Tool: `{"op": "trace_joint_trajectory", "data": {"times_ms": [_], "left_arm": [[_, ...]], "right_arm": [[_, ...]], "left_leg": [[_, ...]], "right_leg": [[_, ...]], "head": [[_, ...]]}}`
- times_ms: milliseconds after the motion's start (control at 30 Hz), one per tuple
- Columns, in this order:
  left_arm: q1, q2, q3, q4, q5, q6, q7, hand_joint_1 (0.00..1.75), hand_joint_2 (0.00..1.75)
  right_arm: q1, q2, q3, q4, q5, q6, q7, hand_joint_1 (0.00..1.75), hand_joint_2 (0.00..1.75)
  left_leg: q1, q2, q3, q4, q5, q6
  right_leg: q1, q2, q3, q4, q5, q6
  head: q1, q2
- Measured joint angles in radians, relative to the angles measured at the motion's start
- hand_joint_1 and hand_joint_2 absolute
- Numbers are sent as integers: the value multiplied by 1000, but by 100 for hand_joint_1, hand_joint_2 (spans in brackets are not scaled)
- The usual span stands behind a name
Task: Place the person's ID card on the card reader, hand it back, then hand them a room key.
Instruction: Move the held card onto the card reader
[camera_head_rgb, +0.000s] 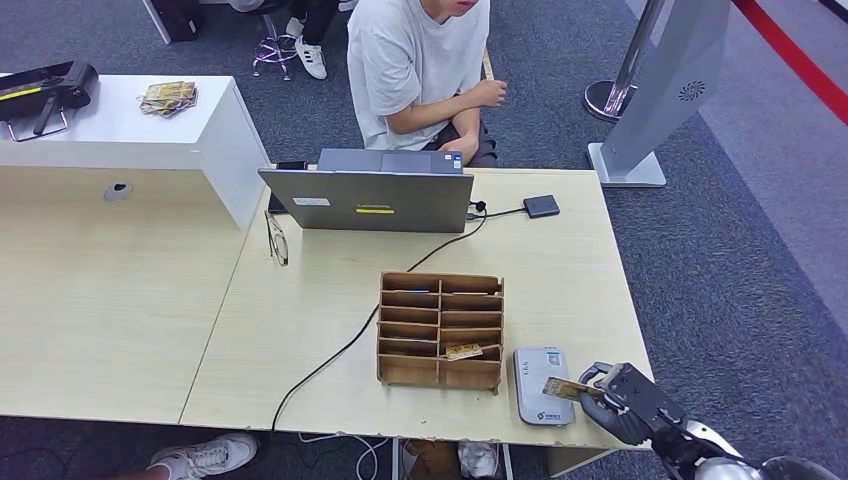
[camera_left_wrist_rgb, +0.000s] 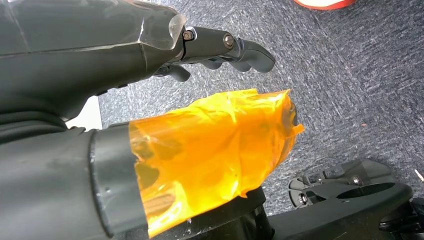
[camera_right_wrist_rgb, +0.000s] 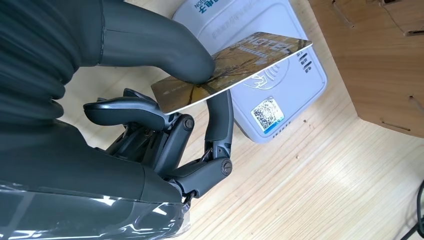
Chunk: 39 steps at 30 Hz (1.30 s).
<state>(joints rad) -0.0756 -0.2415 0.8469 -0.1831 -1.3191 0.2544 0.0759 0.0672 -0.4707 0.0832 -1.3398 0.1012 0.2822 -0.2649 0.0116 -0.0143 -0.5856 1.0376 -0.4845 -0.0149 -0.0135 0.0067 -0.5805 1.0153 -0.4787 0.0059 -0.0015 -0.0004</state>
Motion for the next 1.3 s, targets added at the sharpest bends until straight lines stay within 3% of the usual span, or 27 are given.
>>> {"op": "trace_joint_trajectory", "data": {"times_ms": [600, 1300], "left_arm": [[0, 0, -1, 0, -13, -8, -8, 0, 0], [0, 2, -2, 0, -18, -9, -8, 0, 0]], "right_arm": [[10, -48, 38, -23, -144, 150, -63, 175, 175], [-35, -88, 119, -27, -91, 73, 8, 175, 175]], "left_leg": [[0, 0, 0, 0, 0, 1], [0, 0, 0, 0, 0, 1]], "right_leg": [[0, 0, 0, 0, 0, 0], [0, 0, 0, 0, 0, 0]], "head": [[0, 0], [0, 0]]}}
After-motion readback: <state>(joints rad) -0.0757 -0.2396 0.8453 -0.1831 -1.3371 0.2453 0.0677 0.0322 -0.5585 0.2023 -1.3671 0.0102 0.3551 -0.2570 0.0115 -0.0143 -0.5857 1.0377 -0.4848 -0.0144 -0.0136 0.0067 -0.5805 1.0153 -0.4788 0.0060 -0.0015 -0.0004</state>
